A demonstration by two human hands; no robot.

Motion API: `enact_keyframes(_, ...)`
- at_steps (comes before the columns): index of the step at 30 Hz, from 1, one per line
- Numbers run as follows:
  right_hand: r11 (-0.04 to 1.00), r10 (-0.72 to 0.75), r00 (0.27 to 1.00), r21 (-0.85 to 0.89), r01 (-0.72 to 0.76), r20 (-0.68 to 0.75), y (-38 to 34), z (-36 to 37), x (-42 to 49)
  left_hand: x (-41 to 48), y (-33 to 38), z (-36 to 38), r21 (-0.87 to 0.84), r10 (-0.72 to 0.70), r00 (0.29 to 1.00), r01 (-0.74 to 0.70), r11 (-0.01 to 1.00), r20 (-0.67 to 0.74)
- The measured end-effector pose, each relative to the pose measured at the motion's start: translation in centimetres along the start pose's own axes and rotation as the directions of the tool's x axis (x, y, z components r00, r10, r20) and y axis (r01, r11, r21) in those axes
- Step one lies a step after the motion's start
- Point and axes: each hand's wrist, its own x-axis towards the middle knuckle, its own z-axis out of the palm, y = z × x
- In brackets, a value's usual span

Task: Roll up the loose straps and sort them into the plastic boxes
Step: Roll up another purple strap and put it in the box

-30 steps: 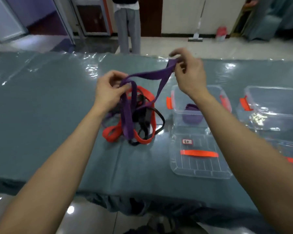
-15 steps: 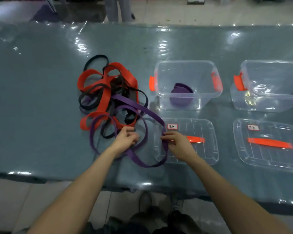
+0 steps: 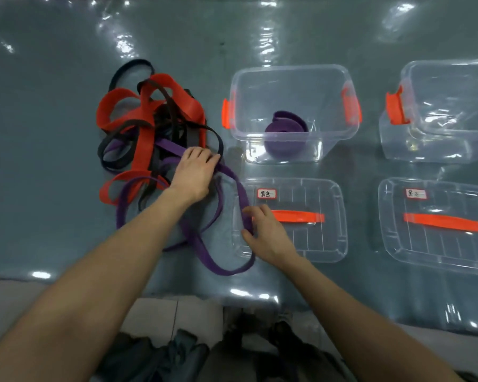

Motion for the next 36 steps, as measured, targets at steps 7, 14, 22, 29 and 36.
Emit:
enact_keyframes(7, 0.981, 0.017, 0.986, -0.186, -0.048, -0.165, -1.9, -0.9, 2.5, -0.7, -0.2, -3.3, -0.269, -0.036, 0.997, 0.016, 0.963, -0.07)
enact_keyframes(14, 0.818, 0.028, 0.999, 0.575, 0.004, -0.046, -9.1, -3.0, 7.0, -4.2, -1.0, -9.0, -0.542, -0.125, 0.911, -0.121, 0.832, -0.394)
enact_keyframes(22, 0.836, -0.107, 0.99, 0.547, 0.04, 0.091, -10.7, -7.8, 5.9, -6.7, -5.3, -6.2, -0.389, -0.064, 0.998, 0.056, 0.919, -0.007)
enact_keyframes(29, 0.881, -0.01, 1.0, 0.473, -0.005, 0.029, -11.5, -9.4, 1.8, -6.5, -5.3, -4.5, -0.32, -0.007, 0.997, 0.031, 0.947, 0.075)
enact_keyframes(36, 0.862, 0.05, 0.999, 0.505, -0.039, -0.009, -10.8, -9.3, 0.6, -7.8, -5.8, -3.8, -0.457, -0.108, 0.97, -0.002, 0.889, -0.216)
